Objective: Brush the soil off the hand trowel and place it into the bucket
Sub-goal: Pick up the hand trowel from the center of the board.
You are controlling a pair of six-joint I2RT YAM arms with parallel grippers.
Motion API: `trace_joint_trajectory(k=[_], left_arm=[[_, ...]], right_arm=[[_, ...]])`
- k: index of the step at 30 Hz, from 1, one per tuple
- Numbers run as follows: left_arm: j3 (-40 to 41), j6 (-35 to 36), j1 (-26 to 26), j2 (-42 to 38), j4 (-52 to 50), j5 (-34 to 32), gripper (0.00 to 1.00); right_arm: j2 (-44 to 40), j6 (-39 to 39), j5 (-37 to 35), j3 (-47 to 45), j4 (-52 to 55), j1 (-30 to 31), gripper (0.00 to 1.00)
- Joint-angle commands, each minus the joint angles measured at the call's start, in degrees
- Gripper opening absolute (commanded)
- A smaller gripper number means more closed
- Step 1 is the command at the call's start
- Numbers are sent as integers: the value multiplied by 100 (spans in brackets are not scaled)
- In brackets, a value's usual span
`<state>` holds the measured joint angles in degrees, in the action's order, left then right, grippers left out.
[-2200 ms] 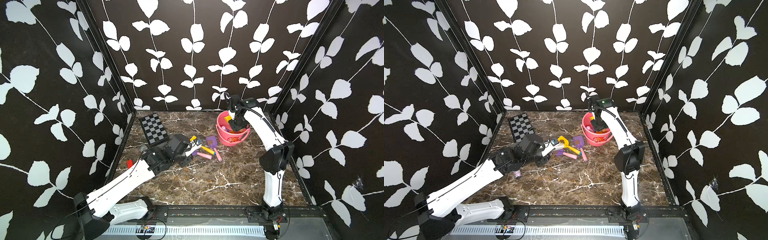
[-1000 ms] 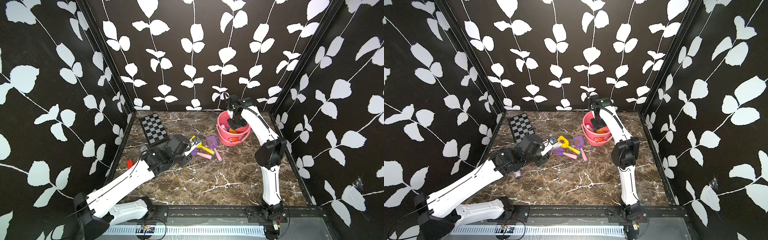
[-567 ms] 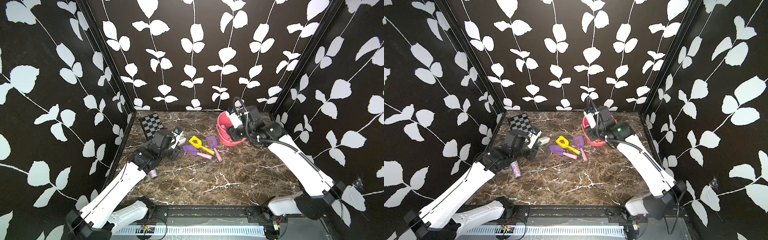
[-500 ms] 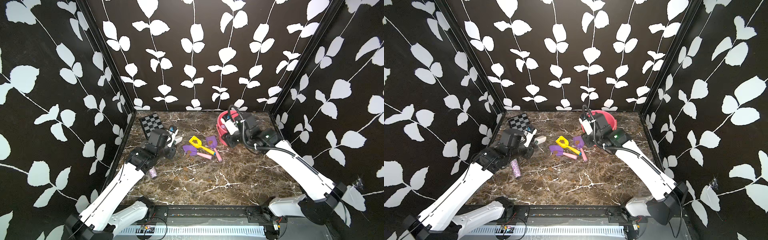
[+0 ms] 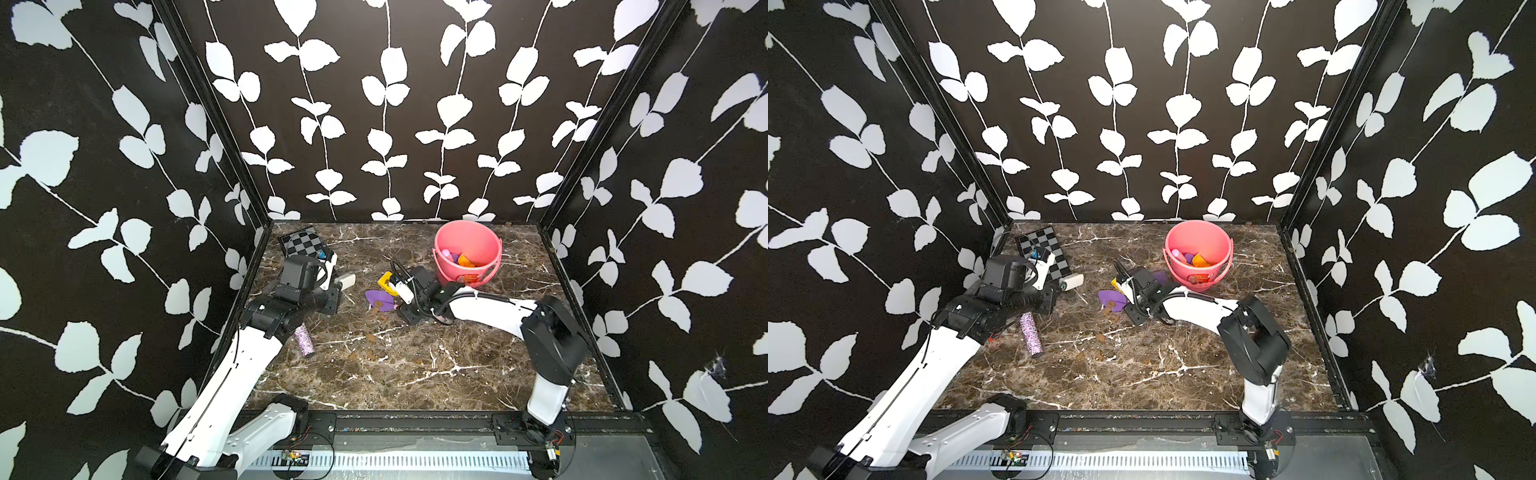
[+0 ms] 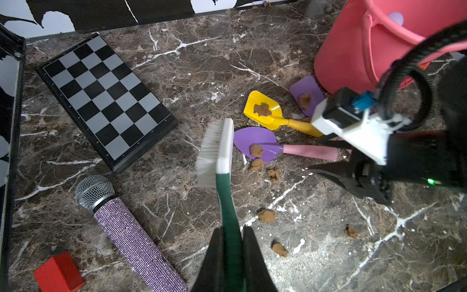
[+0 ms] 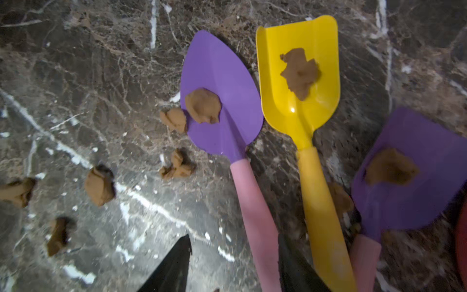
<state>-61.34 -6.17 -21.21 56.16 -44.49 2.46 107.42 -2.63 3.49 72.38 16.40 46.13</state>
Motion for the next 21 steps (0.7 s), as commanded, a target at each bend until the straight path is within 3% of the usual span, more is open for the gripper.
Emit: trace_joint_trajectory(k=[1, 10, 21], left_arm=[[-18, 40, 36, -168, -128, -16, 0], [30, 141, 41, -177, -140, -25, 0], [122, 160, 42, -136, -31, 30, 0]], right_arm=[[315, 273, -88, 468, -194, 16, 54], [865, 448, -236, 599, 82, 11, 53], [586, 397, -68, -47, 198, 12, 39]])
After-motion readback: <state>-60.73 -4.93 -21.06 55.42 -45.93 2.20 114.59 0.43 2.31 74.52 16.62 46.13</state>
